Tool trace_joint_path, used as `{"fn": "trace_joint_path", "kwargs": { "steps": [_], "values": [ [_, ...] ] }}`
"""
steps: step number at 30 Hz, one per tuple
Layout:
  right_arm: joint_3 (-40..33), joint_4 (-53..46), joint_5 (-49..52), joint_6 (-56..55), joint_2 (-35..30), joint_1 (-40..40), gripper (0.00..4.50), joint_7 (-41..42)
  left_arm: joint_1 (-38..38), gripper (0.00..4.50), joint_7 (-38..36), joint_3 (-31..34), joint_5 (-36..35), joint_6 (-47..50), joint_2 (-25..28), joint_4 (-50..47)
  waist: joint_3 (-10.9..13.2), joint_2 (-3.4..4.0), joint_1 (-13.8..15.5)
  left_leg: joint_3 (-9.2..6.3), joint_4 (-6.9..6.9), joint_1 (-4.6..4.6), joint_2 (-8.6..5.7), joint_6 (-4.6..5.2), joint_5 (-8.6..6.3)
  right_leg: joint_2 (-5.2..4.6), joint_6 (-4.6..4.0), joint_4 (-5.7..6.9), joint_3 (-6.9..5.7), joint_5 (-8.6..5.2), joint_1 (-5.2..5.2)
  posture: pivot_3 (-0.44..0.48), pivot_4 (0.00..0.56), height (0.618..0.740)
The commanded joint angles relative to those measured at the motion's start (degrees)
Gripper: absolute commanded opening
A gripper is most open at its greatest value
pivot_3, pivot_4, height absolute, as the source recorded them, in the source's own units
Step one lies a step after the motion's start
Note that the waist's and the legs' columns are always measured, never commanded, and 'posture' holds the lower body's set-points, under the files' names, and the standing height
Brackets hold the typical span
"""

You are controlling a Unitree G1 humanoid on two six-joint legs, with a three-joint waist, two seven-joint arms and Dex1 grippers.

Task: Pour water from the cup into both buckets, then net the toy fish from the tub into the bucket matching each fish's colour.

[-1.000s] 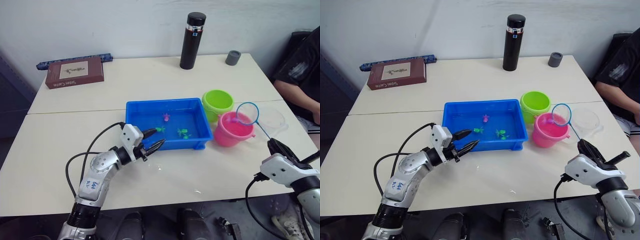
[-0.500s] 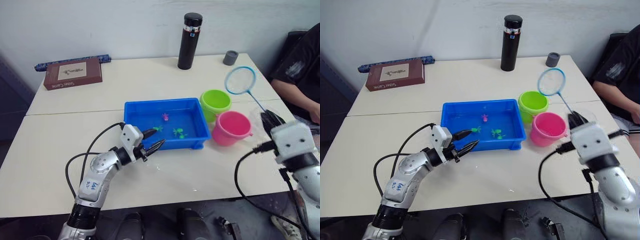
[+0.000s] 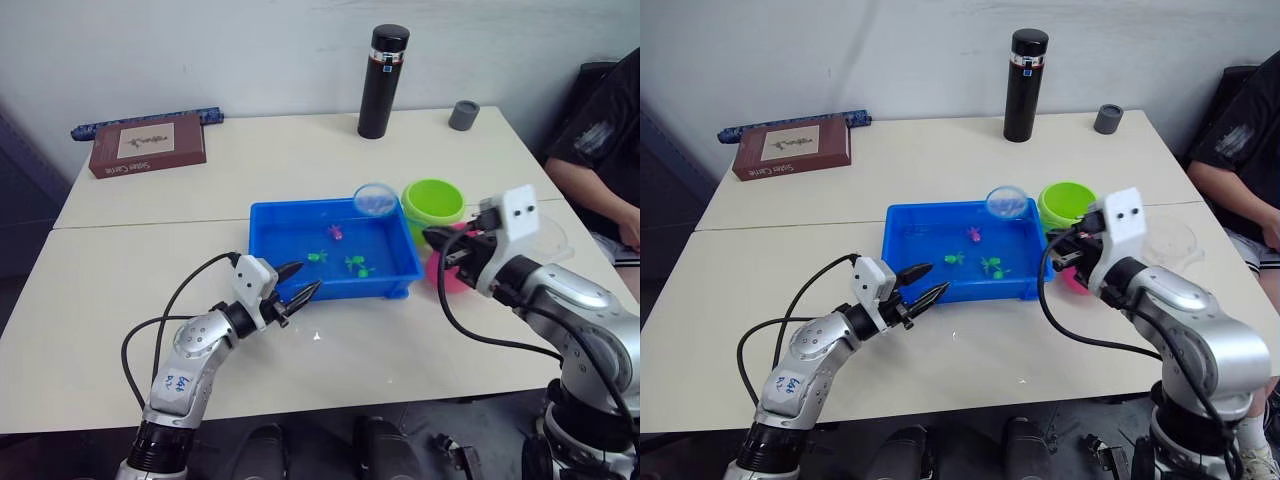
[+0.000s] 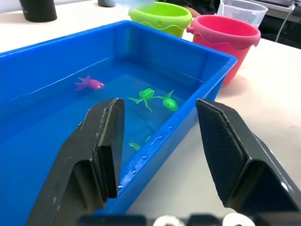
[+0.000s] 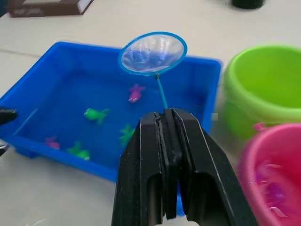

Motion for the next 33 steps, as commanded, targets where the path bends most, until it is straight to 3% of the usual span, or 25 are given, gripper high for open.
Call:
{"fn": "trace_joint_path", "kwargs": {
  "steps": [1, 13, 25, 33],
  "values": [
    [-1.0, 0.0, 3.3, 4.0, 0.4, -2.0, 0.00, 0.2, 1.0, 2.67, 0.9, 0.6, 0.0, -0.6, 0.2, -3.3, 0.0, 0.00, 0.0, 0.00, -0.02, -0.01, -0.01, 0.00, 0.00, 0.00, -0.01, 0.01, 0.00, 0.00, -0.03, 0.000, 0.150, 0.740],
    [-1.0, 5.0, 6.3, 15.3, 6.8, -7.2, 0.00, -1.5, 3.0, 2.67, 2.8, 0.6, 0.3, -0.4, 0.0, -5.4, 0.0, 0.00, -0.1, 0.02, -0.02, -0.03, -0.01, 0.00, 0.00, 0.00, 0.00, 0.00, 0.02, 0.00, -0.04, 0.000, 0.150, 0.740],
    [12.1, 8.1, 0.9, 3.5, -3.2, -6.4, 0.00, 0.1, 2.9, 2.67, 4.0, 0.0, 0.5, -0.6, -0.5, -5.3, 0.0, 0.00, -0.1, 0.05, -0.03, -0.06, -0.02, 0.00, 0.00, 0.02, 0.00, -0.04, 0.02, 0.00, -0.08, 0.000, 0.150, 0.740],
    [13.5, 9.1, 1.9, 3.2, -4.6, -7.4, 0.00, 1.2, 2.9, 2.67, 4.3, -0.4, 0.6, -1.0, -1.0, -4.9, 0.0, 0.00, 0.0, 0.04, -0.02, -0.07, -0.02, 0.00, 0.00, 0.03, 0.00, -0.06, 0.02, 0.00, -0.08, 0.000, 0.150, 0.740]
  ]
}}
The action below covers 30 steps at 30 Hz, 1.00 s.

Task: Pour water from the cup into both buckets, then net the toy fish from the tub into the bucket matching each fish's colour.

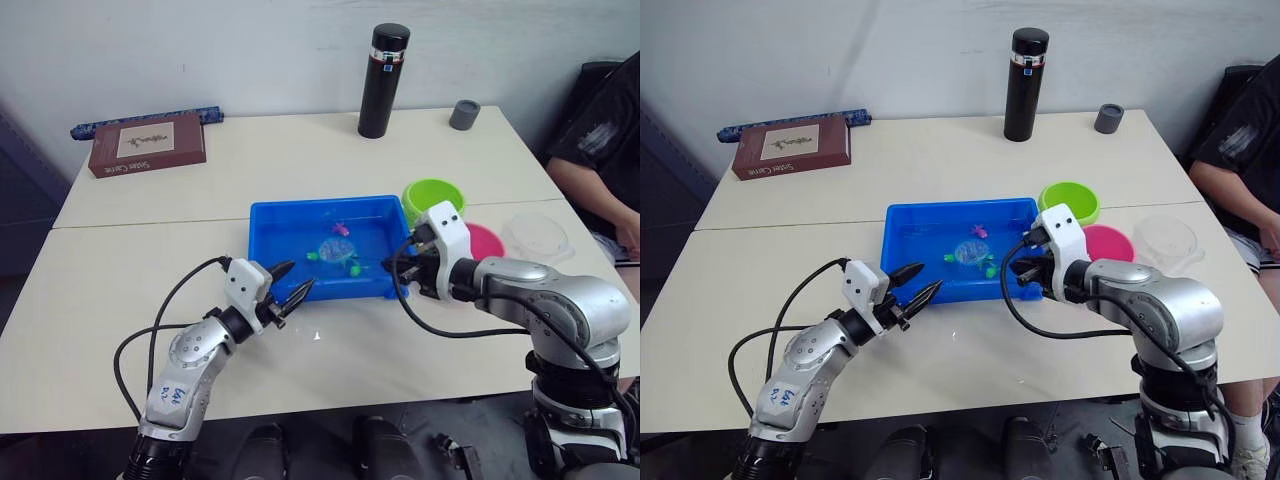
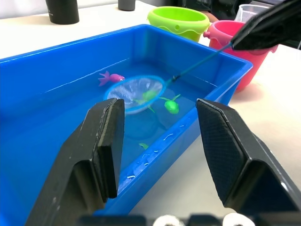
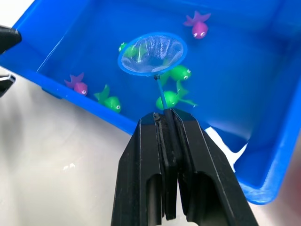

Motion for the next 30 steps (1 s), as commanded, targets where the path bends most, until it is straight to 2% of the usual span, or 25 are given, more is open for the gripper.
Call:
{"fn": "trace_joint_path", "kwargs": {
  "steps": [1, 6, 17, 30],
  "values": [
    [-1.0, -0.9, 1.1, 0.1, -0.4, -1.2, 0.00, 0.7, 0.2, 2.67, 0.0, -0.5, 0.3, -1.2, -0.3, -1.6, 0.0, 0.00, 0.0, 0.00, -0.01, 0.00, 0.00, 0.00, 0.00, 0.00, 0.00, 0.00, 0.00, 0.00, 0.00, 0.000, 0.150, 0.740],
    [-1.3, 0.7, 0.9, 0.2, -0.2, -1.3, 0.00, 0.5, 0.3, 2.67, 0.2, -0.6, 0.5, -1.4, -0.8, -1.4, 0.0, 0.00, 0.0, -0.01, -0.01, -0.01, 0.01, 0.00, 0.00, -0.01, 0.00, -0.03, -0.01, 0.00, 0.00, 0.000, 0.150, 0.740],
    [-2.9, 11.8, -1.1, -2.1, 0.4, -4.6, 0.00, -0.4, 1.2, 2.67, 0.5, -0.6, 0.9, -1.9, -1.5, -1.7, 0.0, 0.00, 0.0, 0.00, -0.03, -0.02, 0.01, 0.00, 0.00, -0.02, -0.01, -0.07, -0.01, 0.00, -0.01, 0.000, 0.150, 0.740],
    [-0.6, 18.1, -3.6, -6.3, 1.2, -7.2, 0.00, -0.4, 1.8, 2.67, 0.9, -0.7, 1.2, -2.0, -1.9, -2.1, 0.0, 0.00, 0.0, 0.00, -0.06, -0.08, 0.01, 0.01, -0.02, -0.04, 0.00, -0.15, -0.02, 0.00, -0.02, 0.000, 0.150, 0.740]
  ]
}}
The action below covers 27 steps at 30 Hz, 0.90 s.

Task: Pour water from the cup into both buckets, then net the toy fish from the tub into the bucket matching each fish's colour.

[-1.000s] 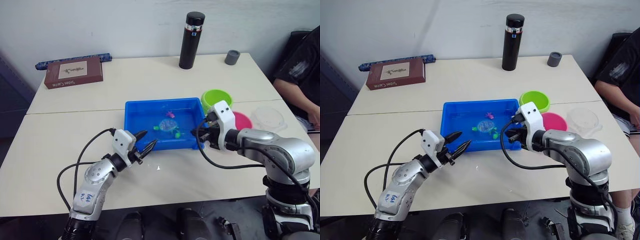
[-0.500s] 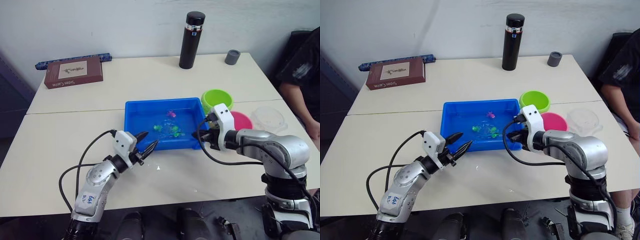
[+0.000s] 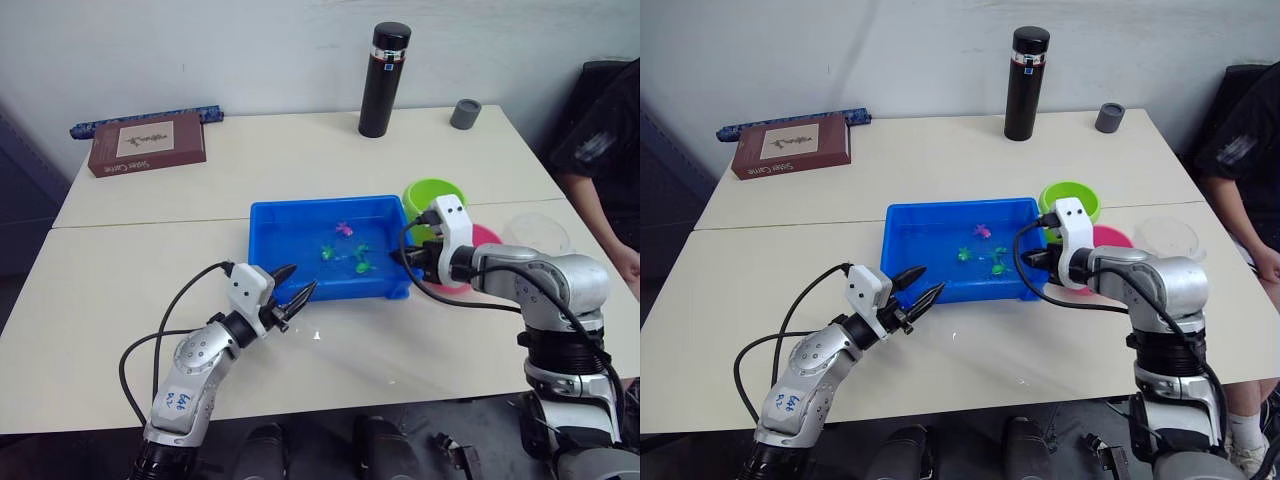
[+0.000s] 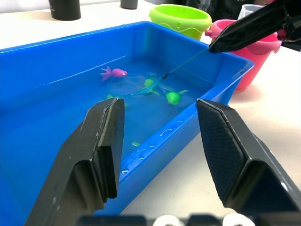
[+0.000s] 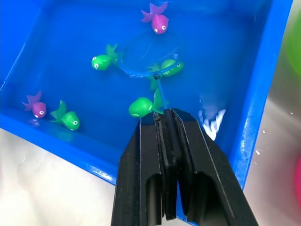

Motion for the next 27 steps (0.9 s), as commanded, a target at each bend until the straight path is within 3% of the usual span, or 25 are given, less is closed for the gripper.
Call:
{"fn": "trace_joint_path", "kwargs": {
  "steps": [1, 15, 27],
  "values": [
    [0.2, 0.2, -0.7, -2.1, 0.3, -1.7, 0.00, 0.0, 0.4, 2.67, 0.2, -0.3, 0.2, -1.3, -0.3, -2.1, 0.0, 0.00, 0.0, 0.00, 0.00, 0.00, 0.00, 0.00, 0.00, 0.00, 0.00, 0.00, 0.00, 0.00, 0.00, 0.000, 0.150, 0.740],
    [0.3, 1.0, -2.9, -6.9, 2.1, -3.8, 0.00, -0.7, 0.4, 2.67, 0.3, -0.5, 0.3, -1.3, -0.4, -2.2, 0.0, 0.00, 0.0, 0.00, -0.01, -0.03, 0.01, 0.00, -0.01, 0.00, 0.01, -0.02, -0.01, 0.00, -0.02, 0.000, 0.150, 0.740],
    [-1.6, -13.8, -0.5, -2.5, 0.1, 0.1, 0.00, -1.0, -0.6, 2.67, -0.3, -0.8, 0.1, -1.3, -0.3, -1.2, 0.0, 0.01, 0.1, -0.04, -0.02, -0.17, 0.02, -0.01, -0.01, -0.05, 0.01, -0.05, -0.03, 0.00, -0.13, 0.000, 0.150, 0.740]
  ]
}}
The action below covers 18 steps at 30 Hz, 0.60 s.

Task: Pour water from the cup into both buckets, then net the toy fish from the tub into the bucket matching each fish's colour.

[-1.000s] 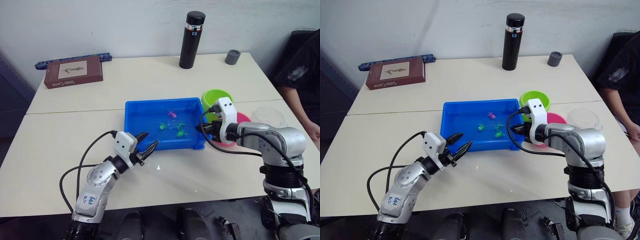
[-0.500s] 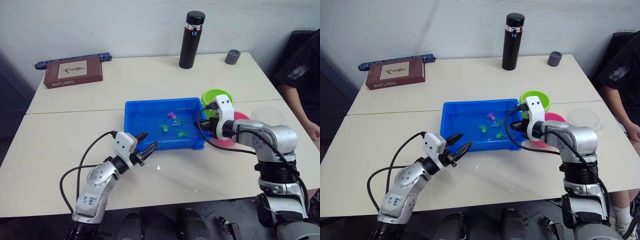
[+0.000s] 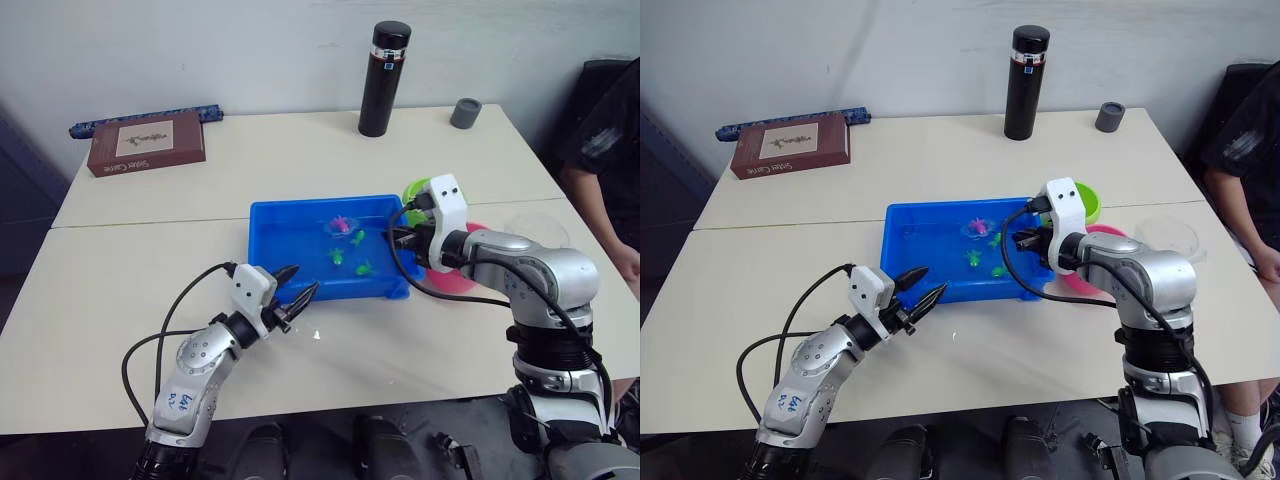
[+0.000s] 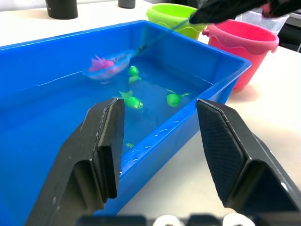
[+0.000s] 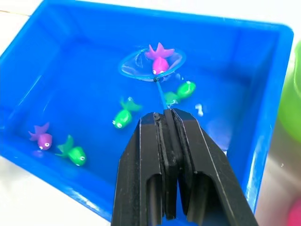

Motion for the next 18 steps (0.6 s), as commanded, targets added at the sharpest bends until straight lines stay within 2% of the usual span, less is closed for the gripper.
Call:
{"fn": "trace_joint_path", "kwargs": {
  "steps": [1, 6, 11, 18],
  "values": [
    [-2.4, -7.0, 1.7, 1.5, -1.1, 1.6, 0.00, -0.2, -0.6, 2.67, -0.4, 0.0, -0.1, -1.3, -0.1, -1.2, 0.0, 0.00, 0.0, -0.03, 0.00, -0.03, 0.00, 0.00, 0.00, 0.00, 0.00, -0.02, -0.03, 0.00, 0.00, 0.000, 0.150, 0.740],
    [-6.2, -15.3, 4.8, 5.9, -1.1, 5.2, 0.00, -0.7, -1.6, 2.67, -1.4, -0.2, -0.2, -1.3, 0.1, -0.1, 0.0, 0.00, 0.1, -0.10, 0.02, -0.15, -0.01, 0.01, -0.01, -0.06, 0.00, -0.07, -0.09, 0.00, -0.05, 0.000, 0.150, 0.740],
    [-13.2, -21.7, 7.4, 8.8, -0.8, 7.2, 0.00, -1.3, -3.0, 2.67, -2.4, -0.3, -0.4, -1.3, 0.1, 1.1, 0.0, 0.00, 0.1, -0.12, 0.05, -0.23, -0.05, 0.02, -0.01, -0.07, 0.03, -0.07, -0.12, 0.02, -0.08, 0.000, 0.150, 0.740],
    [-20.9, -31.9, 5.9, 2.8, -4.8, 16.5, 0.00, -1.6, -4.3, 2.67, -4.7, -1.1, -0.9, -1.2, 0.3, 2.5, 0.0, 0.00, 0.2, -0.12, 0.04, -0.34, -0.06, 0.02, -0.01, 0.00, 0.03, -0.16, -0.26, 0.02, -0.08, 0.000, 0.150, 0.740]
  ]
}}
